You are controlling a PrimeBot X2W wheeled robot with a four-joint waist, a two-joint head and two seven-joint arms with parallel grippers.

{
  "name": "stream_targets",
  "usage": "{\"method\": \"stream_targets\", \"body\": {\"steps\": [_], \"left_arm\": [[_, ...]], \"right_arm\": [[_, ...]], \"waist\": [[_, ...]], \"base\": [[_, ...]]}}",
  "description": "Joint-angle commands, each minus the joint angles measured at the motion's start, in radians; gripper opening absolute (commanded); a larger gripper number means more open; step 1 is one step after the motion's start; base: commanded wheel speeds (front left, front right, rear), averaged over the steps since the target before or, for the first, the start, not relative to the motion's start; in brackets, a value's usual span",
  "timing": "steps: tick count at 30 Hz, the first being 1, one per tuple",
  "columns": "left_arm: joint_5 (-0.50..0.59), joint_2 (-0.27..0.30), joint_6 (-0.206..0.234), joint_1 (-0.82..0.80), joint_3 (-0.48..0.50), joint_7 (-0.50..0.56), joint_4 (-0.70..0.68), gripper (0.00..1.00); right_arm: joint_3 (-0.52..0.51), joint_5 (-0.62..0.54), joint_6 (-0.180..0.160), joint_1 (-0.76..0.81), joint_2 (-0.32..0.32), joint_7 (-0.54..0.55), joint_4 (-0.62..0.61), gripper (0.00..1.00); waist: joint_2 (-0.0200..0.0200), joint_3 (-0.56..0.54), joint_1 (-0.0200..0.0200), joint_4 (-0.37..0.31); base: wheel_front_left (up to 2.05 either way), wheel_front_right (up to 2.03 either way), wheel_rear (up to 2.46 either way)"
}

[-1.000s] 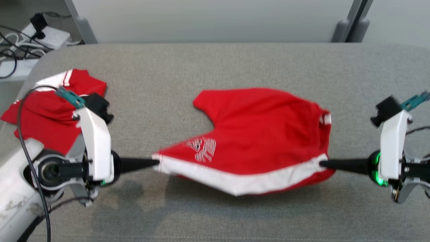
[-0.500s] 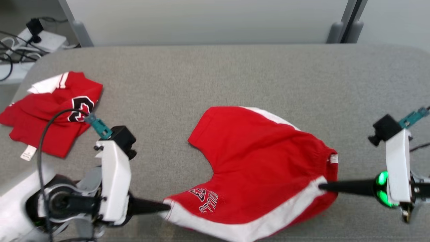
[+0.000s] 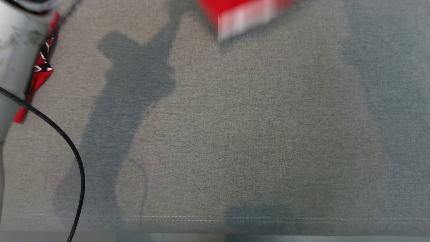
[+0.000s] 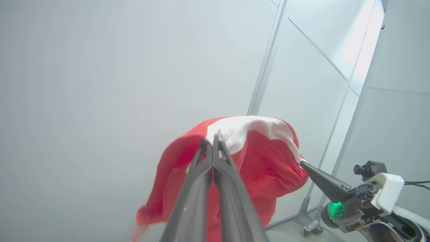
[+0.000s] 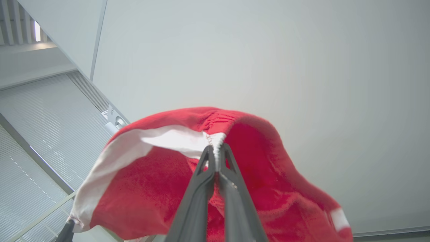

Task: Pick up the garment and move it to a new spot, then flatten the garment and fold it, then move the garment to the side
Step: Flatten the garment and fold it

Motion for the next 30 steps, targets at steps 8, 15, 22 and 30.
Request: {"method": "stream_targets", "body": {"steps": [8,15,22,30], "left_arm": [[-0.015,0.063,-0.023,0.006,-0.058,-0.028,0.124,0.00],[-0.041,0.115,-0.023,0.110,-0.181,-0.001,0.174,0.00],[-0.140,0.207,-0.023,0.241,-0.295,0.048,0.044,0.00],[-0.195,0.298,-0.023,0.332,-0.421,0.155,-0.054,0.00]], "right_arm": [[0.083,0.027,0.007,0.155,-0.027,0.179,-0.037,0.00],[0.105,0.087,0.007,0.281,-0.093,0.308,-0.097,0.00],[0.126,0.113,0.007,0.428,-0.214,0.418,-0.241,0.00],[0.175,0.108,0.007,0.538,-0.297,0.487,-0.351,0.00]], "waist": [[0.0000,0.059,0.0000,-0.054],[0.0000,0.179,0.0000,-0.080],[0.0000,0.146,0.0000,-0.069],[0.0000,0.053,0.0000,-0.050]], "base": [[0.00,0.00,0.00],[0.00,0.00,0.00],[0.00,0.00,0.00],[0.00,0.00,0.00]]}}
